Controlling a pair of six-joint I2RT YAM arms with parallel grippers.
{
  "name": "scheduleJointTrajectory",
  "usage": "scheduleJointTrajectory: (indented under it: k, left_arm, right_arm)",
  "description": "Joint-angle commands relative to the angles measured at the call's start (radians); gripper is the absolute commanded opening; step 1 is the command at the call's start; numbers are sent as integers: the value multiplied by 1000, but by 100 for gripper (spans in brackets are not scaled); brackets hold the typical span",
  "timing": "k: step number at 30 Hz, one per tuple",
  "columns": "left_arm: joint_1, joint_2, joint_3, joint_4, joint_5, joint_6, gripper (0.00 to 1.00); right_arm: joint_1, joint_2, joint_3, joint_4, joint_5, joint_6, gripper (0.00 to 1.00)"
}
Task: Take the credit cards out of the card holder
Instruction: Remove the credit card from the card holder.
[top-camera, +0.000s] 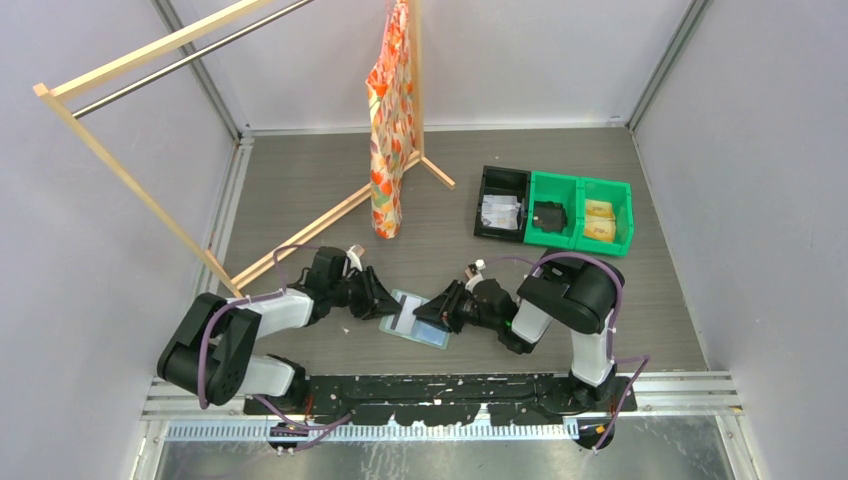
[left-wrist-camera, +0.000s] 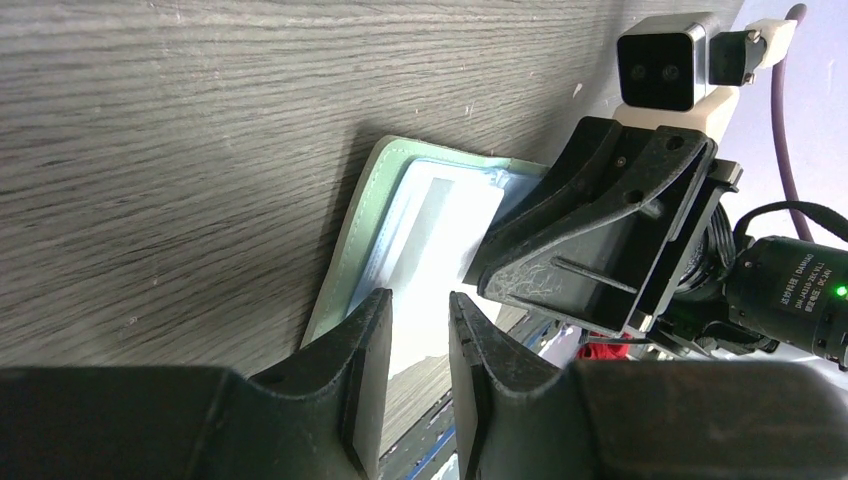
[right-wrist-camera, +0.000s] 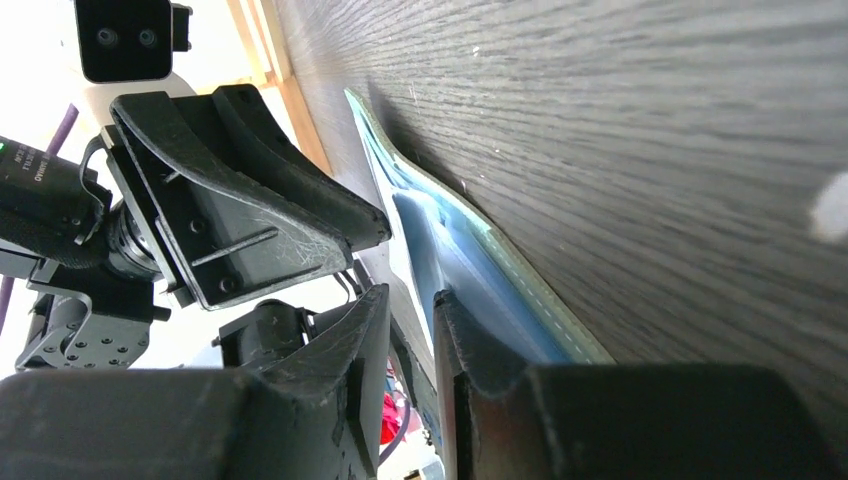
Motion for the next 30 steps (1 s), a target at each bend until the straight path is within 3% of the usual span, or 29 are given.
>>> scheduleJointTrajectory:
  k: [1, 8, 9, 11, 15, 30]
  left_arm:
    - [3, 32, 7, -20, -41, 38, 30]
    - [3, 34, 7, -17, -36, 36, 29]
    - [3, 34, 5, -16, -36, 36, 29]
    - [3, 36, 5, -15, -37, 36, 29]
    - [3, 37, 5, -15, -41, 33, 29]
    - [4, 37, 11, -68, -86, 36, 29]
  right_arm:
    - [14, 1, 32, -52, 4, -36, 28]
    - [19, 14, 40, -47, 6, -39, 27]
    - [20, 16, 41, -47, 5, -40, 25]
    - [19, 22, 42, -43, 3, -39, 12]
    - [20, 37, 31, -12, 6, -28, 1]
    - [4, 51, -70, 40, -9, -20, 1]
